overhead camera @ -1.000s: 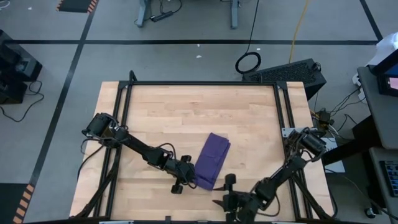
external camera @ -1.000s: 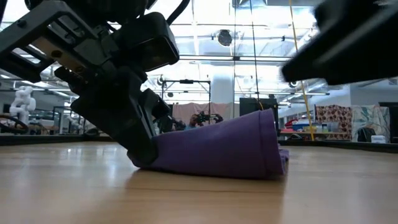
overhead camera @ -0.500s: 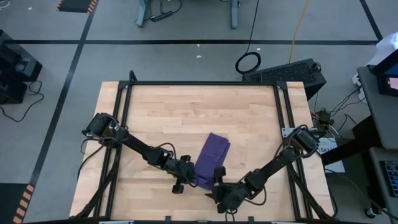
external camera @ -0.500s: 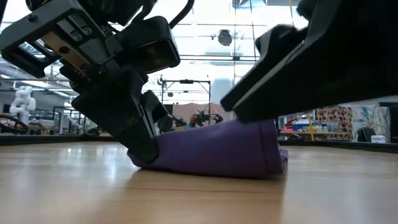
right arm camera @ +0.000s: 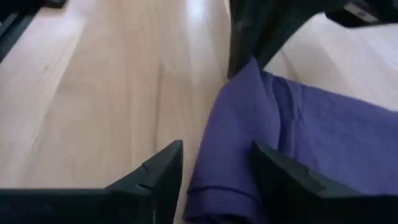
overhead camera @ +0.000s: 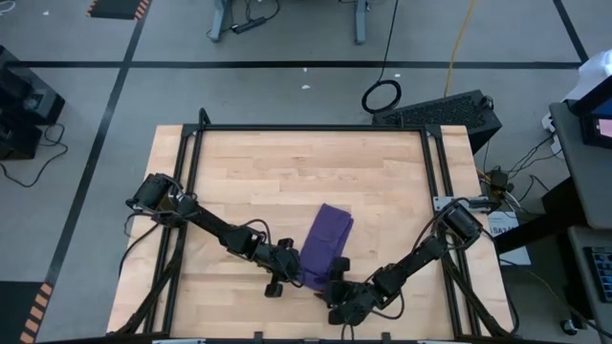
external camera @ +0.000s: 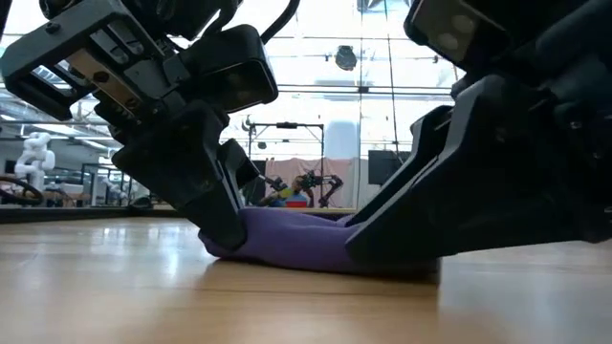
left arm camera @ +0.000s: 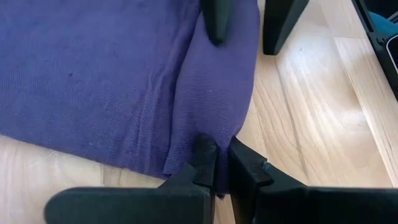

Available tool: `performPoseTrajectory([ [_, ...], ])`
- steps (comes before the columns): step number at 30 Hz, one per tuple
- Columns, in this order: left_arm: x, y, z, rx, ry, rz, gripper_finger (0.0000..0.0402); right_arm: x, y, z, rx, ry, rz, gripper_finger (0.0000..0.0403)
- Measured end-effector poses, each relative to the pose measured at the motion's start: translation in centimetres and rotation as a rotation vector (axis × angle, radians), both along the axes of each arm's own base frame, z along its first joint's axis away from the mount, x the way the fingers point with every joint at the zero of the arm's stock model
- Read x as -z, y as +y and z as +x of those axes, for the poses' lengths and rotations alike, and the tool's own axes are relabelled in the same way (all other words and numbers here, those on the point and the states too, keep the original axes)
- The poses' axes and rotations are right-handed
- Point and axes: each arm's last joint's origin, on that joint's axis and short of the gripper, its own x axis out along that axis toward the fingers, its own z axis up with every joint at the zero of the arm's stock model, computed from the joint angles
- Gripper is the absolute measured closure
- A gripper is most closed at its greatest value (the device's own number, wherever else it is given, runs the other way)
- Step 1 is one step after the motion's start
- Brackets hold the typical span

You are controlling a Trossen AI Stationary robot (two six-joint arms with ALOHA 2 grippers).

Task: Roll towel into tight, uniform cylinder
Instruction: Roll the purple towel on the table

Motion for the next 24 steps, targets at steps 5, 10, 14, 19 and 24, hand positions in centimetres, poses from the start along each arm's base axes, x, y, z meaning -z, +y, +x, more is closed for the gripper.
performPoseTrajectory([
  [5, -0.6, 0.0, -0.1, 0.017, -0.033, 0.042, 0.0375, 0.3, -0.2, -0.3, 0.067, 0.029, 0.059, 0.0241],
  [10, -2.3, -0.5, -0.6, 0.067, -0.106, 0.097, 0.0351, 0.6, -0.2, -0.4, 0.145, 0.026, 0.168, 0.0281],
  [14, -2.7, -1.4, -1.3, 0.112, -0.147, 0.179, 0.0306, 0.6, -0.2, -0.5, 0.188, 0.023, 0.223, 0.0313],
  [19, -2.7, -3.1, -2.3, 0.139, -0.207, 0.314, 0.0234, 0.6, -0.2, -0.5, 0.231, 0.017, 0.288, 0.0345],
  [24, -3.3, -5.9, -3.4, 0.196, -0.358, 0.439, 0.0163, 0.7, -0.2, -0.5, 0.292, -0.003, 0.361, 0.0355],
])
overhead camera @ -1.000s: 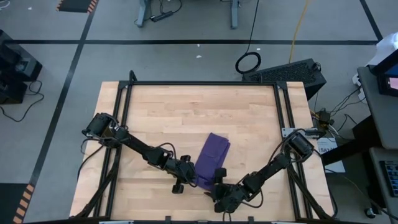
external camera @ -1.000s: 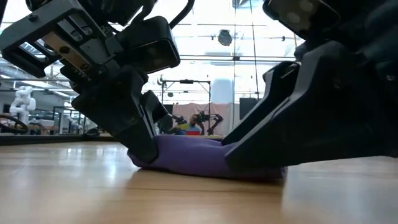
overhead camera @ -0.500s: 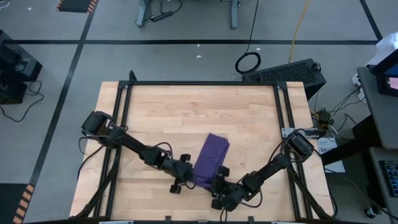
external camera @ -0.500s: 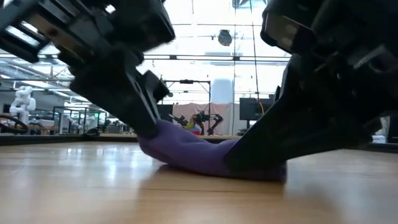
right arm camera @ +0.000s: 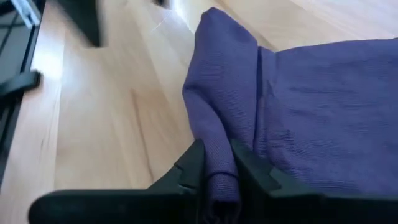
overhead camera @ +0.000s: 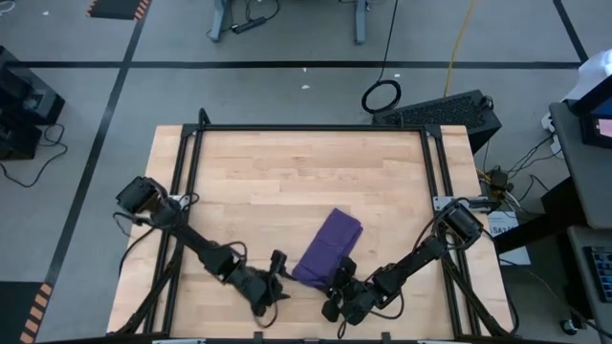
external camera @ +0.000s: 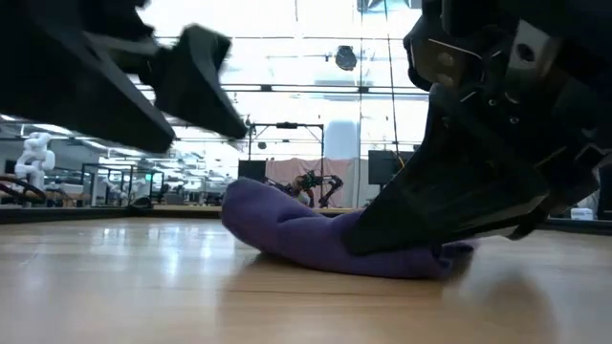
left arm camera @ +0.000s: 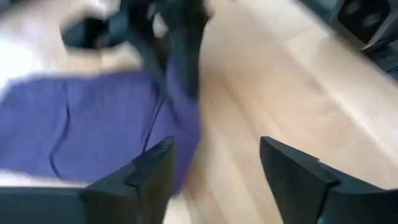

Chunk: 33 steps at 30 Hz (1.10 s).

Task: Roll towel into tight, uniform cylinder
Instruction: Roll the purple towel on the table

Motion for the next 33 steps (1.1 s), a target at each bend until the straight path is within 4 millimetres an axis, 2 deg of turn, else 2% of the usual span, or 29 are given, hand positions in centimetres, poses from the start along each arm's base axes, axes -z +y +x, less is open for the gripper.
performPoseTrajectory([
  [4, 0.1, -1.6, -0.5, 0.039, -0.111, 0.135, 0.0127, 0.0, 0.0, 0.0, 0.042, -0.019, 0.025, 0.0354],
  [9, 1.5, -1.6, -0.2, 0.031, -0.117, 0.228, 0.0121, 0.0, 0.0, 0.0, 0.057, -0.03, 0.048, 0.0354],
  [24, 2.3, 1.0, 1.5, 0.083, -0.066, 0.297, 0.0203, 0.0, 0.0, 0.0, 0.06, -0.032, 0.049, 0.0353],
  [33, 3.0, 2.9, 2.4, 0.131, 0.01, 0.285, 0.0227, 0.0, 0.0, 0.1, 0.056, -0.032, 0.044, 0.0353],
])
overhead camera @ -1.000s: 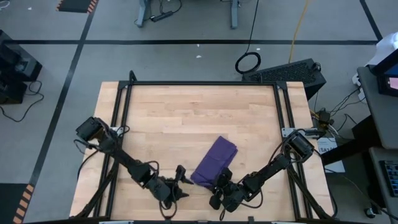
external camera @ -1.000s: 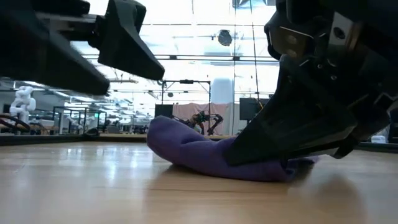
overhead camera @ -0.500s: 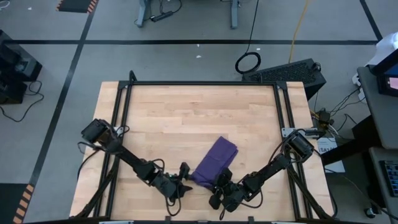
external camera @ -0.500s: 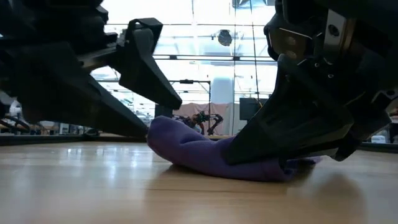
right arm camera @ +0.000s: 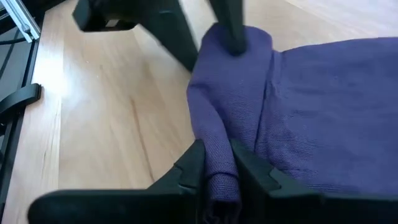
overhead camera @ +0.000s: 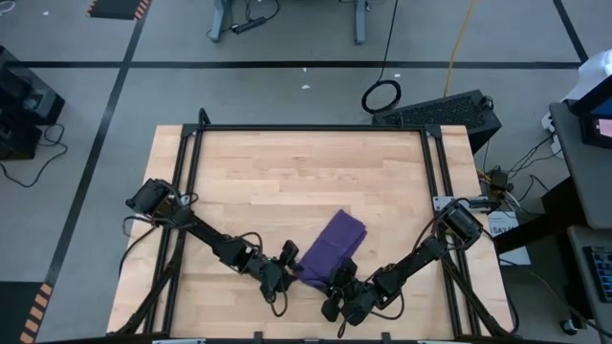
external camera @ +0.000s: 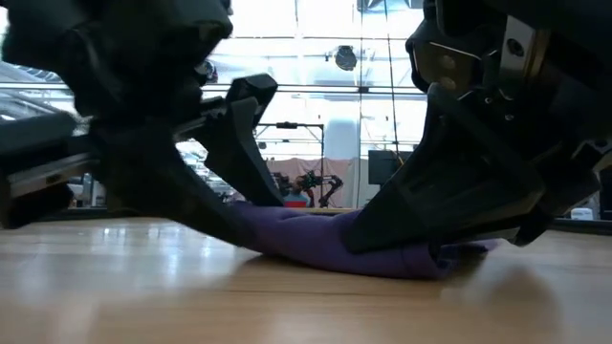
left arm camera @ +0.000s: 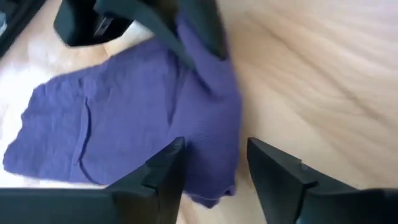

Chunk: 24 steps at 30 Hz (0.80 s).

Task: Roll towel into tight, uniform cylinder
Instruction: Roll the purple towel on the table

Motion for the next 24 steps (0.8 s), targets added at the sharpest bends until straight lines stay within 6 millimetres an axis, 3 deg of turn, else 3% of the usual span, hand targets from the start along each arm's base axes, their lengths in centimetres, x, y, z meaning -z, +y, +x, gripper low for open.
performPoseTrajectory([
  [3, 0.0, 0.5, 0.3, -0.024, 0.014, -0.041, 0.0265, 0.0, 0.0, 0.0, -0.023, 0.001, -0.027, 0.0353],
  [9, 0.2, 1.1, 0.4, -0.044, 0.076, -0.134, 0.0384, -0.2, 0.1, 0.1, -0.082, -0.001, -0.087, 0.0345],
  [18, -0.5, 2.2, -1.6, -0.255, 0.296, -0.192, 0.0387, -2.0, 0.5, -0.1, -0.299, 0.02, -0.336, 0.0257],
  [24, -1.7, 2.3, -4.0, -0.494, 0.39, -0.239, 0.0391, -2.5, -0.5, 0.6, -0.282, 0.006, -0.461, 0.0204],
])
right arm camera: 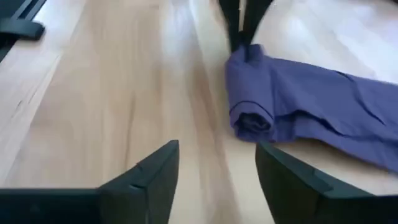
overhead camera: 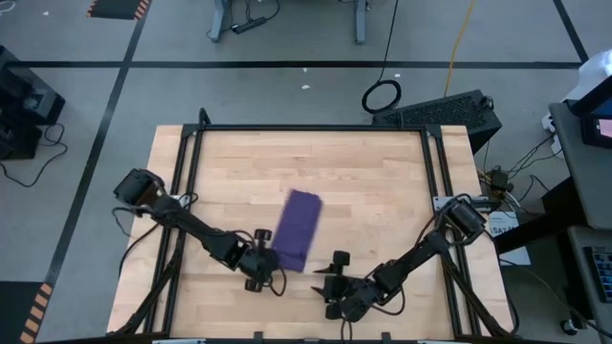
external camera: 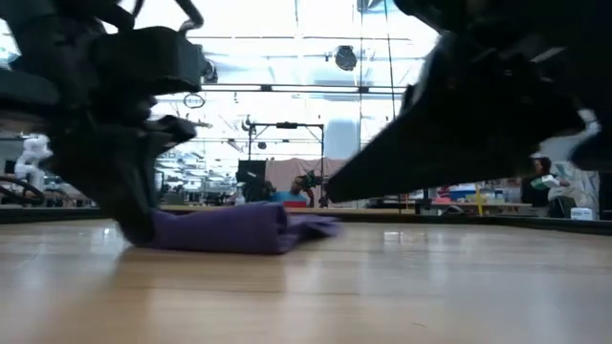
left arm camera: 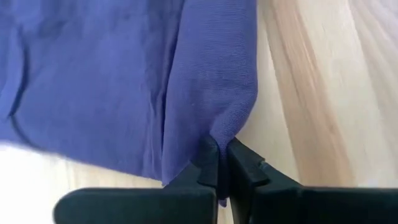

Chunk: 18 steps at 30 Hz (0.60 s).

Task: Roll towel into tight, uniform cylinder
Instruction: Roll the purple towel on the table

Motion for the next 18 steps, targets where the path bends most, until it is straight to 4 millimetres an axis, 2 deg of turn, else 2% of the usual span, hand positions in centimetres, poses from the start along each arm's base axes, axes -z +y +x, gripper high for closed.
performPoseTrajectory([
  [3, -0.3, -0.5, -0.5, -0.094, 0.001, -0.057, 0.0388, -0.3, -0.5, 0.7, -0.007, -0.019, -0.022, 0.0186],
  [9, -1.0, -1.1, 0.7, -0.156, -0.12, -0.202, 0.0386, -0.2, -1.9, 2.0, 0.004, -0.047, -0.057, 0.0168],
  [18, -0.6, -0.5, 1.0, -0.196, -0.07, -0.269, 0.0385, 0.0, -3.3, 3.1, -0.052, 0.0, 0.071, 0.0204],
])
